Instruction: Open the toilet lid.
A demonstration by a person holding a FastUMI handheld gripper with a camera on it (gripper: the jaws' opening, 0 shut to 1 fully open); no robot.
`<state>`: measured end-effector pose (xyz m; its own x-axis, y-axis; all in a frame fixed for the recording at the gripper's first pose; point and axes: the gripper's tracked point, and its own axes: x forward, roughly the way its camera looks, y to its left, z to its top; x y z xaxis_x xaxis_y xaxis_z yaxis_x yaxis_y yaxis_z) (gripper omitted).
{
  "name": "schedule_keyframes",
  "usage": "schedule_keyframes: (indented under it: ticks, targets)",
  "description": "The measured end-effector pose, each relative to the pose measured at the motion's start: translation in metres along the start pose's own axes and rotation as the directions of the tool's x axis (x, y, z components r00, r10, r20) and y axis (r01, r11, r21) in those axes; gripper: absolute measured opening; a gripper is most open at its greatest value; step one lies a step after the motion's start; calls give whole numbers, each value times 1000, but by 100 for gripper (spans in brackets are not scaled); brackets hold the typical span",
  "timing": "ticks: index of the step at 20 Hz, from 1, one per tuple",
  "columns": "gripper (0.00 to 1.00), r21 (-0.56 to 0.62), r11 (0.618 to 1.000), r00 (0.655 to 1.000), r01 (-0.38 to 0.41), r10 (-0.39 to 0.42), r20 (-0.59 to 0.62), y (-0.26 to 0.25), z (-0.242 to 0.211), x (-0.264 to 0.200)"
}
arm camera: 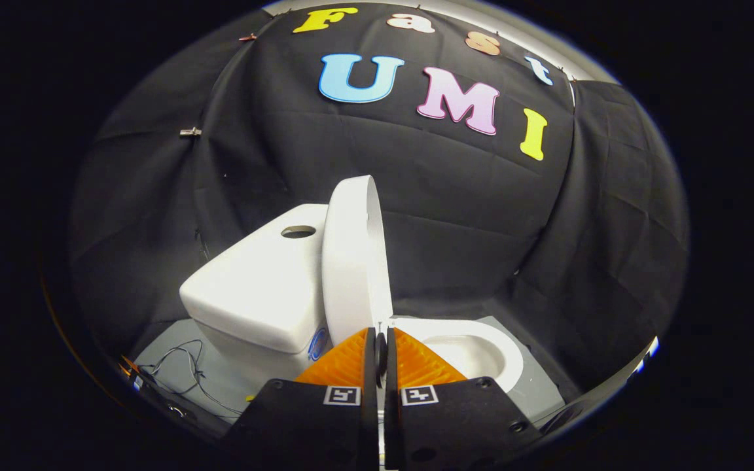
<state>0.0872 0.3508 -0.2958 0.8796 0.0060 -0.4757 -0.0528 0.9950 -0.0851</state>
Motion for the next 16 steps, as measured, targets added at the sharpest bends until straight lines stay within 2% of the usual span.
schedule_keyframes:
  ticks: [6, 9, 11, 16]
  targets:
    - [8, -38, 999, 1000, 26, -25, 10, 3, 0, -1]
    - [11, -13, 1000, 1000, -5, 5, 8, 4, -2, 1]
    - [22, -13, 1000, 1000, -21, 21, 2, 5, -4, -1]
    - [76, -44, 998, 999, -44, 44, -8, 10, -14, -12]
